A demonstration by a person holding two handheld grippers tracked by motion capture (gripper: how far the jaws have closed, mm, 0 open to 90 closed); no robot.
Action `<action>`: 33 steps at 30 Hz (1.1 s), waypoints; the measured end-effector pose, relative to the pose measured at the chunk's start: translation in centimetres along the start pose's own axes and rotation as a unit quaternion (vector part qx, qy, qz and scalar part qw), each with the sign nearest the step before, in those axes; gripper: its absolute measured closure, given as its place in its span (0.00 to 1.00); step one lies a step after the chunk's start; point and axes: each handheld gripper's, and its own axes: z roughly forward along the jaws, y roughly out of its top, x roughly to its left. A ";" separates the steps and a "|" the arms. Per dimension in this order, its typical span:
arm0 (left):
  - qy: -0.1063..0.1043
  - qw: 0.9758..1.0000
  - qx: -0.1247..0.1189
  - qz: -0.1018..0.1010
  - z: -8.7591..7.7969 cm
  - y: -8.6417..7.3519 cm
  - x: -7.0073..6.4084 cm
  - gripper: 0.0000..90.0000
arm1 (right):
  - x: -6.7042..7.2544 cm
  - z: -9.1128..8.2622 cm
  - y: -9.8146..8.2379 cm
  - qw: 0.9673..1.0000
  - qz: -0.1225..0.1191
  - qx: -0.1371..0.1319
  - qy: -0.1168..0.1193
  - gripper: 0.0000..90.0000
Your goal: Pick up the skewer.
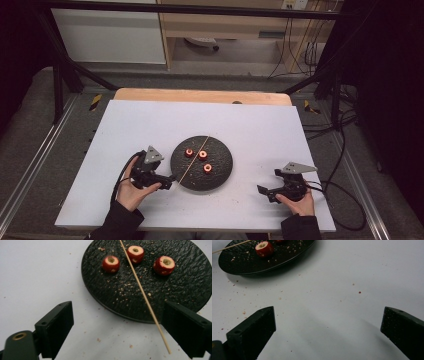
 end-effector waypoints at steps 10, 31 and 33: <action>-0.006 0.999 0.030 0.018 2.0 1.8 -1.7 0.28 | 0.0 0.0 0.0 1.000 -0.001 -0.001 0.002 0.01; -0.011 0.996 0.094 0.000 4.7 3.3 -2.9 0.65 | 0.0 0.0 0.0 1.000 0.001 -0.005 0.006 0.01; -0.011 0.995 0.096 -0.001 4.8 3.3 -3.0 0.69 | 0.0 -0.1 0.0 1.000 0.002 -0.004 0.006 0.01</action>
